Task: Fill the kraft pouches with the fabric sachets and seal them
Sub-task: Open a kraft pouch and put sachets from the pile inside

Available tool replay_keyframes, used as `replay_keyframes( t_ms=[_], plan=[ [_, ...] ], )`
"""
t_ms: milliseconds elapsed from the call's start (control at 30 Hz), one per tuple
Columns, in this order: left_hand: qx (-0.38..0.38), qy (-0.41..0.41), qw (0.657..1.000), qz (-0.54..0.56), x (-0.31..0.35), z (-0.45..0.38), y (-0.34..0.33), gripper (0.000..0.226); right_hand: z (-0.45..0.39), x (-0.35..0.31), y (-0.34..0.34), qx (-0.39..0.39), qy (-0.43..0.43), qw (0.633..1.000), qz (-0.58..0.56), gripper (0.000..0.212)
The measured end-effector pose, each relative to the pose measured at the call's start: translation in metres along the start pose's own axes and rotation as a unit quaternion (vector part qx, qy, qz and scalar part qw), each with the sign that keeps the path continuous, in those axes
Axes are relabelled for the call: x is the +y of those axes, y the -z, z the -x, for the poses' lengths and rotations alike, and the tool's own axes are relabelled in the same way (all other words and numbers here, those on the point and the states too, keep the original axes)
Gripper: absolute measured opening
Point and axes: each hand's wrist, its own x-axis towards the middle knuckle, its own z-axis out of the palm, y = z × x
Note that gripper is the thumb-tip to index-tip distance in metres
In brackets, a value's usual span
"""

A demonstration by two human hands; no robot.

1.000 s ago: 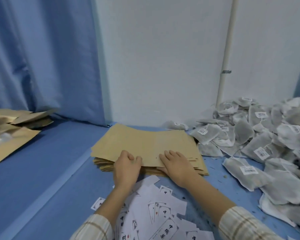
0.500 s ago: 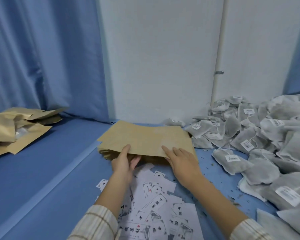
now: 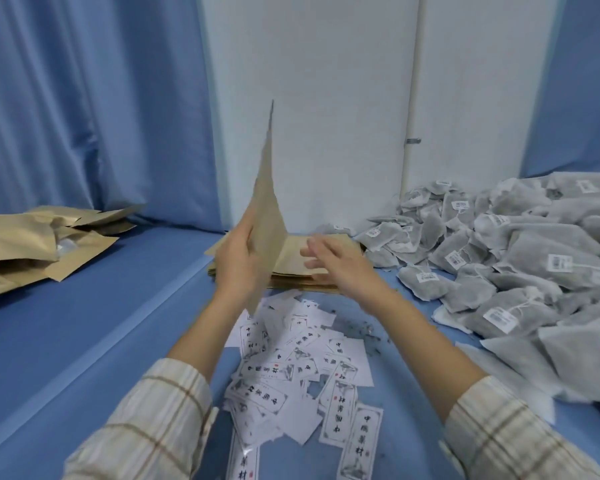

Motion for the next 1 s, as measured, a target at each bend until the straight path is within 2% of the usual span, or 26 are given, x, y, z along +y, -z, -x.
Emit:
replay_keyframes(
  t_ms=[67,133,167,233,300,400,467,500,533,567,600,667,700,733,767,833,900,1000],
  plan=[
    [-0.041,-0.134,0.986,-0.091,0.007,0.010,0.007,0.079,0.004,-0.016,-0.001,0.015,-0.026,0.983,-0.184,0.039],
    [-0.057,-0.239,0.942,-0.227,0.005,0.019,0.010,0.089,0.011,-0.024,0.002,0.023,-0.045,0.941,-0.333,0.049],
    [-0.061,-0.258,0.923,-0.277,0.001,0.024,0.011,0.090,0.016,-0.023,0.005,0.036,-0.053,0.927,-0.371,0.050],
    [-0.093,-0.262,0.899,-0.340,-0.004,0.037,0.012,0.092,0.025,-0.016,0.007,0.079,-0.071,0.922,-0.371,0.041],
    [-0.154,-0.244,0.880,-0.376,-0.009,0.048,0.011,0.095,0.034,-0.003,0.007,0.136,-0.096,0.933,-0.320,0.029],
    [-0.328,-0.179,0.837,-0.399,-0.015,0.062,0.002,0.084,0.046,0.023,0.004,0.190,-0.153,0.931,-0.273,0.017],
    [-0.475,-0.074,0.813,-0.329,-0.014,0.075,-0.008,0.098,0.054,0.040,0.003,0.196,-0.194,0.925,-0.261,0.008],
    [-0.524,-0.016,0.808,-0.269,-0.011,0.082,-0.012,0.109,0.057,0.049,0.002,0.195,-0.210,0.923,-0.258,0.009],
    [-0.538,0.023,0.817,-0.206,-0.008,0.088,-0.019,0.113,0.060,0.058,0.002,0.194,-0.222,0.920,-0.256,0.010],
    [-0.511,0.042,0.845,-0.152,-0.005,0.094,-0.025,0.108,0.063,0.065,0.001,0.193,-0.231,0.918,-0.260,0.009],
    [-0.447,0.045,0.886,-0.115,-0.003,0.099,-0.033,0.094,0.066,0.070,0.000,0.190,-0.235,0.915,-0.267,0.008],
    [-0.276,0.042,0.957,-0.081,0.002,0.106,-0.049,0.053,0.069,0.074,0.001,0.185,-0.225,0.914,-0.284,0.007],
    [-0.207,0.061,0.974,-0.067,0.005,0.108,-0.057,0.037,0.070,0.074,0.001,0.185,-0.210,0.914,-0.292,0.006],
    [-0.161,0.089,0.982,-0.048,0.009,0.108,-0.063,0.029,0.070,0.074,0.001,0.186,-0.195,0.917,-0.293,0.006],
    [-0.139,0.121,0.982,-0.031,0.012,0.107,-0.069,0.029,0.069,0.073,0.001,0.188,-0.181,0.922,-0.285,0.007],
    [-0.135,0.160,0.977,-0.051,0.018,0.103,-0.078,0.039,0.067,0.072,0.000,0.196,-0.162,0.931,-0.263,0.015],
    [-0.133,0.168,0.971,-0.106,0.021,0.098,-0.083,0.046,0.066,0.073,-0.001,0.197,-0.150,0.935,-0.254,0.022],
    [-0.133,0.148,0.967,-0.160,0.020,0.091,-0.085,0.047,0.067,0.074,-0.001,0.174,-0.143,0.940,-0.255,0.009]
  ],
)
